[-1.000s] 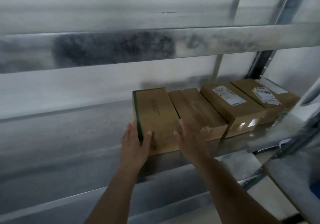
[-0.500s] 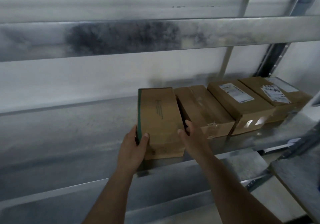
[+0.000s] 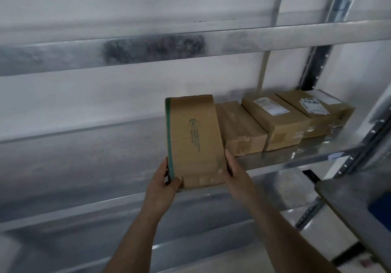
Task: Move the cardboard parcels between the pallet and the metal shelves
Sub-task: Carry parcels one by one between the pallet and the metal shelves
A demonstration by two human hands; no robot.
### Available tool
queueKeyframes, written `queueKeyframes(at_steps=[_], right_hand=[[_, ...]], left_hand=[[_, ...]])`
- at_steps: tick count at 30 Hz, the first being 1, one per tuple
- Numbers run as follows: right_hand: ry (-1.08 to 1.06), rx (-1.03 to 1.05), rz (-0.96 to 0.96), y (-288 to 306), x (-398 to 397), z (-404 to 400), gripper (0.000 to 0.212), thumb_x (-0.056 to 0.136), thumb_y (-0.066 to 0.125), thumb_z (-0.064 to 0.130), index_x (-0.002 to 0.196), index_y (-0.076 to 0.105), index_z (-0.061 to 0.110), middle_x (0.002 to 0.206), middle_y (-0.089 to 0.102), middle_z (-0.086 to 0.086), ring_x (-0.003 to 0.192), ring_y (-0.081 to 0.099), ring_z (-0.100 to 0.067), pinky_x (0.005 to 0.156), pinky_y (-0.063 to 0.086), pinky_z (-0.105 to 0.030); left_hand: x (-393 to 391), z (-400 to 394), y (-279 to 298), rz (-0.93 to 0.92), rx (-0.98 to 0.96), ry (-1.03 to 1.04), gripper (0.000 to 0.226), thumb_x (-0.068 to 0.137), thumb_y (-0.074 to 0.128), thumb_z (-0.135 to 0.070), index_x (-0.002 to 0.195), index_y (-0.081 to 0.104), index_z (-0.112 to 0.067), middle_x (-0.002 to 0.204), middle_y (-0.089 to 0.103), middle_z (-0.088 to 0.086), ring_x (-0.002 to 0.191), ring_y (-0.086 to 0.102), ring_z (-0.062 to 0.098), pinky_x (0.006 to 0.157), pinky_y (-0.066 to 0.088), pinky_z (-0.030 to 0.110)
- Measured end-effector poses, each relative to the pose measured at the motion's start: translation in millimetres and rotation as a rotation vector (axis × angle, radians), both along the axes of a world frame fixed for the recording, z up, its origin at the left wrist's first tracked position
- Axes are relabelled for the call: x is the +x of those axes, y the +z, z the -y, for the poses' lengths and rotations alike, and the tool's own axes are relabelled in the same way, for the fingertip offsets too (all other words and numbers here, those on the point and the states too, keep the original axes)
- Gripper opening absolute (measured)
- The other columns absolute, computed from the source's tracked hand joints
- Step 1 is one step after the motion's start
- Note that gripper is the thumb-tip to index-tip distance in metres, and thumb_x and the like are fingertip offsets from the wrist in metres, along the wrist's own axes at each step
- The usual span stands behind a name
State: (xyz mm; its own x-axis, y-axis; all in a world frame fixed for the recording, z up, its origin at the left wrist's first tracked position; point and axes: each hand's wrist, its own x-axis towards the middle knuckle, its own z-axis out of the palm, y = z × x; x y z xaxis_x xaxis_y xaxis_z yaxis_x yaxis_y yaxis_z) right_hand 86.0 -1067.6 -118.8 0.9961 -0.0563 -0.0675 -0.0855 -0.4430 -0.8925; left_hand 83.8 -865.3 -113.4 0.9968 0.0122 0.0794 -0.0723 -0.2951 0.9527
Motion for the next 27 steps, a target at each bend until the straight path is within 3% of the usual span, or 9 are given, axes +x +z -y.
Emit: queueKeyframes(at_steps=[6, 10, 13, 15, 17, 18, 20, 23, 27], right_hand=[[-0.025, 0.008, 0.074, 9.1, -50.7, 25.6, 0.062, 0.098, 0.045, 0.025, 0.151, 0.013, 0.034, 0.149, 0.036, 0.01, 0.133, 0.038, -0.009, 0.104, 0.03, -0.022], [-0.067, 0.031, 0.128, 17.3, -87.5, 44.9, 0.063, 0.098, 0.045, 0.02, 0.151, 0.013, 0.029, 0.148, 0.037, 0.008, 0.133, 0.038, -0.012, 0.111, 0.033, -0.035], [-0.086, -0.015, 0.154, 18.3, -113.9, 63.6, 0.063, 0.097, 0.044, 0.019, 0.151, 0.014, 0.028, 0.149, 0.037, 0.008, 0.132, 0.039, -0.012, 0.11, 0.035, -0.039], [-0.105, -0.009, 0.212, 20.5, -132.2, 77.5, 0.057, 0.095, 0.043, 0.013, 0.145, 0.027, 0.035, 0.139, 0.047, 0.014, 0.126, 0.044, -0.003, 0.102, 0.042, -0.026], [-0.122, -0.002, 0.27, 24.7, -150.6, 90.5, 0.058, 0.093, 0.043, 0.008, 0.132, 0.033, 0.05, 0.123, 0.051, 0.031, 0.114, 0.046, 0.015, 0.086, 0.041, -0.004], [-0.143, -0.006, 0.283, 26.5, -159.5, 97.9, 0.06, 0.093, 0.043, 0.007, 0.131, 0.032, 0.052, 0.119, 0.049, 0.037, 0.112, 0.045, 0.019, 0.083, 0.039, 0.0], [-0.182, 0.01, 0.297, 27.0, -175.1, 113.9, 0.062, 0.092, 0.042, 0.007, 0.137, 0.031, 0.047, 0.124, 0.049, 0.034, 0.118, 0.044, 0.013, 0.093, 0.041, -0.009], [-0.252, 0.054, 0.299, 28.7, -202.0, 140.0, 0.057, 0.092, 0.042, 0.01, 0.144, 0.031, 0.034, 0.134, 0.051, 0.016, 0.125, 0.047, -0.005, 0.103, 0.043, -0.039], [-0.366, 0.081, 0.363, 36.0, -245.0, 175.8, 0.049, 0.093, 0.042, 0.013, 0.139, 0.038, 0.03, 0.122, 0.057, 0.01, 0.118, 0.053, -0.015, 0.099, 0.047, -0.046]], left_hand=[[-40.8, 23.3, 4.2, 0.038, -0.054, -0.058, 0.066, 0.089, 0.056, -0.001, 0.113, 0.042, -0.061, 0.105, 0.059, -0.04, 0.096, 0.055, -0.018, 0.069, 0.045, 0.002], [-66.2, 44.5, 6.2, 0.059, -0.064, -0.077, 0.066, 0.088, 0.058, -0.004, 0.115, 0.04, -0.062, 0.111, 0.06, -0.034, 0.098, 0.054, -0.017, 0.071, 0.043, 0.001], [-84.1, 62.9, 4.5, 0.051, -0.03, -0.112, 0.063, 0.09, 0.059, -0.011, 0.134, 0.035, -0.049, 0.129, 0.054, -0.019, 0.113, 0.052, -0.001, 0.079, 0.041, 0.003], [-94.1, 76.6, 3.5, 0.052, -0.009, -0.15, 0.064, 0.09, 0.059, -0.016, 0.14, 0.031, -0.046, 0.136, 0.049, -0.017, 0.122, 0.046, 0.004, 0.089, 0.039, 0.012], [-103.0, 92.3, 5.4, 0.056, 0.009, -0.173, 0.065, 0.09, 0.059, -0.021, 0.135, 0.027, -0.056, 0.138, 0.045, -0.02, 0.125, 0.043, 0.004, 0.099, 0.036, 0.024], [-107.3, 101.2, 7.5, 0.054, 0.018, -0.186, 0.065, 0.09, 0.06, -0.024, 0.13, 0.024, -0.062, 0.137, 0.043, -0.022, 0.123, 0.042, 0.003, 0.1, 0.034, 0.026], [-115.0, 119.8, 11.1, 0.053, 0.02, -0.221, 0.066, 0.089, 0.059, -0.027, 0.126, 0.021, -0.066, 0.133, 0.041, -0.026, 0.118, 0.041, -0.001, 0.096, 0.033, 0.022], [-125.4, 149.5, 12.0, 0.074, -0.002, -0.314, 0.068, 0.09, 0.059, -0.024, 0.139, 0.023, -0.054, 0.136, 0.038, -0.028, 0.118, 0.041, -0.004, 0.092, 0.034, 0.016], [-140.1, 197.4, 17.9, 0.095, 0.003, -0.452, 0.07, 0.09, 0.059, -0.025, 0.144, 0.02, -0.047, 0.135, 0.035, -0.029, 0.118, 0.04, -0.003, 0.099, 0.039, 0.024]])
